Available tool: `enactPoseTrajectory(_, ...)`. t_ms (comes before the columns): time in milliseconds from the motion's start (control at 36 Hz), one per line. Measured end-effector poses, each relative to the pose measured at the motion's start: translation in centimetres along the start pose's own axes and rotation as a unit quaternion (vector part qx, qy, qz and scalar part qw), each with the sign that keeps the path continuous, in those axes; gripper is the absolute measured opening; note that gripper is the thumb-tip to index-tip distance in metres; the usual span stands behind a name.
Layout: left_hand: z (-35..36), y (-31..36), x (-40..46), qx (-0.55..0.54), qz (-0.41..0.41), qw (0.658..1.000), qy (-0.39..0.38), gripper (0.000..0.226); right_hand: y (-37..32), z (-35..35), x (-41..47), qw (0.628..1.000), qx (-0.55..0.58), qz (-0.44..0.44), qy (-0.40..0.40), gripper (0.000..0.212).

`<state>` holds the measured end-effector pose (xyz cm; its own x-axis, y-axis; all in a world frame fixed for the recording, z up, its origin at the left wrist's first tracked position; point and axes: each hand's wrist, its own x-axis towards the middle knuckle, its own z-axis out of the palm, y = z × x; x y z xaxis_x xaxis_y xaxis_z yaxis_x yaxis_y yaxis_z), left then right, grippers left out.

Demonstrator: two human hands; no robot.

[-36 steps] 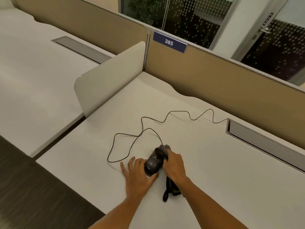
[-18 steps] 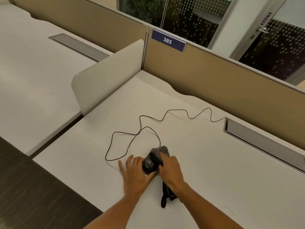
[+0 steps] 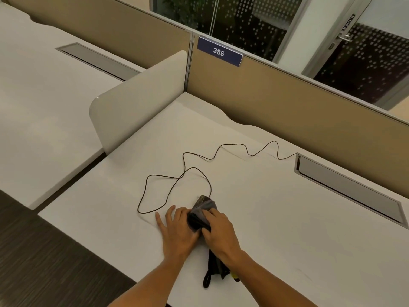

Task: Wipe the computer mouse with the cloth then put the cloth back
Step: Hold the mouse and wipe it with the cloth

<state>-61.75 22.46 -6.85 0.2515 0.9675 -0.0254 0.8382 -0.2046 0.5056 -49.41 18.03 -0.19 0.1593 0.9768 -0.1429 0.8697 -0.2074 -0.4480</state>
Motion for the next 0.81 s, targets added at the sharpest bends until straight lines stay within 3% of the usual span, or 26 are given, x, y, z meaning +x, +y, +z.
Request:
enactPoseTrajectory(111,-0.1,0.1,-0.1,-0.005,0.001,1.0,-0.008,0.046,-0.2,0.0,-1.1,0.999,0.047,0.005,0.012,0.047)
enactPoseTrajectory(278,-0.2,-0.1,-0.1,-0.008,0.006,1.0,-0.017,0.056,-0.3,-0.5,-2.1,0.99,0.13,0.055,0.011,0.042)
enactPoseTrajectory(417,-0.1,-0.2,-0.2,-0.007,0.015,1.0,-0.009,0.06,0.1,-1.2,-2.9,0.96,0.25,0.128,0.001,0.03)
enactPoseTrajectory(472,-0.1,-0.3,-0.2,-0.007,0.017,1.0,-0.008,0.057,0.3,-1.7,-3.3,0.929,0.327,0.173,-0.012,0.027)
enactPoseTrajectory(611,-0.2,-0.3,-0.3,-0.022,0.023,0.999,0.003,0.059,1.2,-3.2,-4.0,0.795,0.545,0.261,-0.049,0.023)
enactPoseTrajectory(750,-0.1,-0.3,-0.2,-0.016,0.026,0.999,-0.01,0.072,2.1,-4.5,-3.5,0.687,0.679,0.255,-0.045,0.027)
enactPoseTrajectory(806,-0.1,-0.4,-0.2,-0.016,0.024,1.0,-0.009,0.076,2.3,-4.9,-3.0,0.668,0.702,0.244,-0.038,0.03)
